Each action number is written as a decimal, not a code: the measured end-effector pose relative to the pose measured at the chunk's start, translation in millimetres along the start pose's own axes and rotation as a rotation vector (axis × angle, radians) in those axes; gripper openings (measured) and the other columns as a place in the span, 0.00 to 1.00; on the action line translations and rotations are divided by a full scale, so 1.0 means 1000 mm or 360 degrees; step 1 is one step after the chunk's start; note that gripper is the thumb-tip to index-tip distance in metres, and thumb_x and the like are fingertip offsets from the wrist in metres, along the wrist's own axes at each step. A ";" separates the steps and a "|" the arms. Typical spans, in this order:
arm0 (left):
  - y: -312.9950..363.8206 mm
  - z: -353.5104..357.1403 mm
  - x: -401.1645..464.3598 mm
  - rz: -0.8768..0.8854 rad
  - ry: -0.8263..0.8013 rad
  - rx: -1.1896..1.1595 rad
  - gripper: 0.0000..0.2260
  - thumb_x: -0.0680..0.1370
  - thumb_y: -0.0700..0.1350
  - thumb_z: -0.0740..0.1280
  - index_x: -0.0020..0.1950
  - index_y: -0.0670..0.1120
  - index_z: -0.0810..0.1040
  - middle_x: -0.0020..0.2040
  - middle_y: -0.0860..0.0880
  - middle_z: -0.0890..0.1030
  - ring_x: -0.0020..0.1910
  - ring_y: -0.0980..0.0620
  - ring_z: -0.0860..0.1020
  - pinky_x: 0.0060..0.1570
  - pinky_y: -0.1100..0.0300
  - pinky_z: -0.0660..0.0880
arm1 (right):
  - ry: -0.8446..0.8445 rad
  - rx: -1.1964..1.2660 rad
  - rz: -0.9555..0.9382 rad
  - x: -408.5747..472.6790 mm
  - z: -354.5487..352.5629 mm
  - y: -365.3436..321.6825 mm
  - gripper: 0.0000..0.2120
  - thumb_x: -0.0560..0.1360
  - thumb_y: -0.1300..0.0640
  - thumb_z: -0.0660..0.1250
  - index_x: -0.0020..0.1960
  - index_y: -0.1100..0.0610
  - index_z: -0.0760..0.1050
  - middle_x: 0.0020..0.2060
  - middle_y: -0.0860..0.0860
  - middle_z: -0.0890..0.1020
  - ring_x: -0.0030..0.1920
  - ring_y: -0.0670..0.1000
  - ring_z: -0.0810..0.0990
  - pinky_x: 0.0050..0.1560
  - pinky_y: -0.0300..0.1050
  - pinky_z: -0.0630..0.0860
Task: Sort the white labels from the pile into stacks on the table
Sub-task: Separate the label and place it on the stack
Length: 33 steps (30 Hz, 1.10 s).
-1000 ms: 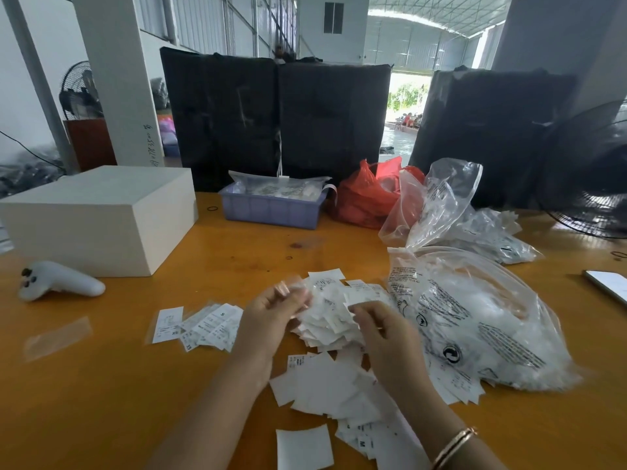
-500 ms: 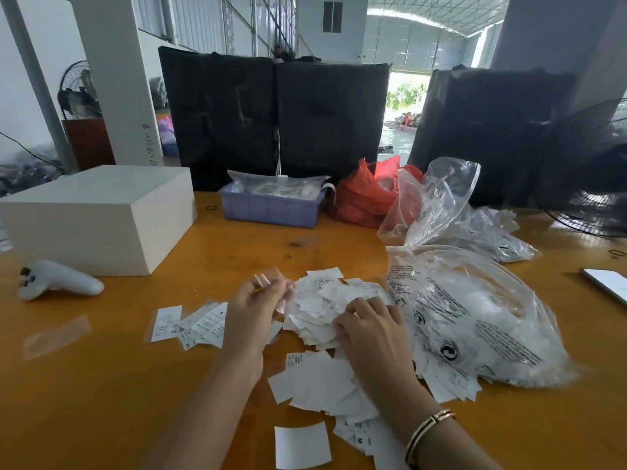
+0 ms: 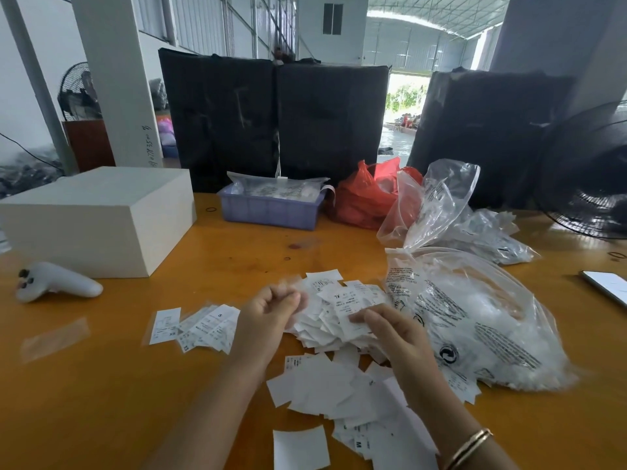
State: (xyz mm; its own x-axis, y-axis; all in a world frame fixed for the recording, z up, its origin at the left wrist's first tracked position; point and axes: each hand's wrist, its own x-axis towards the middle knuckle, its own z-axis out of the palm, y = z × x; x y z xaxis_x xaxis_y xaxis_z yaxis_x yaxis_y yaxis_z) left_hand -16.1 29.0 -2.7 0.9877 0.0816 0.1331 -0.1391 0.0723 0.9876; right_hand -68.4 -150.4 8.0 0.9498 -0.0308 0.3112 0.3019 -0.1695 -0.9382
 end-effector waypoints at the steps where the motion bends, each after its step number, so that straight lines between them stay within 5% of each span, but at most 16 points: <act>1: 0.000 0.000 0.000 -0.0001 -0.0039 0.0010 0.01 0.78 0.42 0.67 0.48 0.46 0.79 0.43 0.55 0.86 0.45 0.59 0.83 0.37 0.69 0.77 | 0.0013 -0.0037 0.0014 0.000 0.000 0.001 0.06 0.72 0.48 0.70 0.38 0.48 0.82 0.32 0.45 0.81 0.31 0.40 0.75 0.32 0.31 0.70; 6: -0.001 -0.001 -0.002 0.0068 -0.0224 0.0176 0.04 0.78 0.42 0.66 0.52 0.49 0.76 0.42 0.54 0.86 0.43 0.57 0.84 0.38 0.67 0.78 | 0.0113 -0.0067 0.0126 0.003 0.002 0.007 0.09 0.75 0.65 0.68 0.49 0.51 0.79 0.25 0.46 0.74 0.27 0.45 0.71 0.29 0.35 0.67; 9: -0.001 0.000 -0.003 0.0104 -0.0333 0.0277 0.04 0.80 0.43 0.64 0.50 0.50 0.79 0.40 0.53 0.85 0.41 0.57 0.84 0.39 0.66 0.78 | 0.0099 0.0098 0.0198 0.003 0.003 0.006 0.16 0.76 0.66 0.65 0.57 0.47 0.73 0.32 0.53 0.83 0.32 0.51 0.82 0.31 0.37 0.76; 12: 0.001 0.002 -0.005 0.0130 -0.0431 0.0345 0.08 0.80 0.44 0.64 0.46 0.51 0.82 0.39 0.54 0.85 0.40 0.59 0.83 0.38 0.69 0.77 | 0.0128 0.0306 0.0287 0.003 0.003 0.003 0.12 0.76 0.65 0.66 0.52 0.50 0.75 0.39 0.54 0.85 0.40 0.53 0.85 0.35 0.41 0.80; 16: 0.002 0.001 -0.005 0.0142 -0.0459 0.0341 0.04 0.75 0.46 0.71 0.41 0.51 0.83 0.39 0.53 0.85 0.39 0.58 0.83 0.39 0.69 0.77 | 0.0242 0.0389 0.0299 0.005 -0.002 0.000 0.14 0.73 0.65 0.69 0.37 0.48 0.81 0.37 0.52 0.85 0.37 0.50 0.83 0.33 0.41 0.79; 22: 0.002 0.001 -0.006 0.0245 -0.0540 0.0465 0.03 0.71 0.48 0.75 0.42 0.52 0.82 0.38 0.55 0.84 0.39 0.59 0.82 0.40 0.70 0.76 | 0.0334 0.0404 0.0230 0.007 -0.010 0.000 0.06 0.73 0.58 0.69 0.42 0.50 0.84 0.37 0.52 0.84 0.35 0.46 0.79 0.36 0.38 0.77; 33: -0.002 0.003 -0.006 0.0296 -0.0541 0.0582 0.05 0.71 0.45 0.75 0.42 0.54 0.81 0.39 0.57 0.84 0.41 0.59 0.82 0.44 0.66 0.79 | 0.0286 0.0416 0.0200 0.005 -0.003 -0.002 0.09 0.75 0.60 0.68 0.41 0.49 0.82 0.43 0.51 0.85 0.40 0.51 0.84 0.38 0.43 0.80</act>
State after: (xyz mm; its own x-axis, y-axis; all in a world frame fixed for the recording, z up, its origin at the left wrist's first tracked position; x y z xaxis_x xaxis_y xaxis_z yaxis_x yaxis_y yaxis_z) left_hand -21.2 25.7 -5.6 0.9244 -0.2709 0.2683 -0.3403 -0.2687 0.9011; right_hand -64.3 -153.6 11.9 0.9584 -0.2122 0.1907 0.2162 0.1043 -0.9708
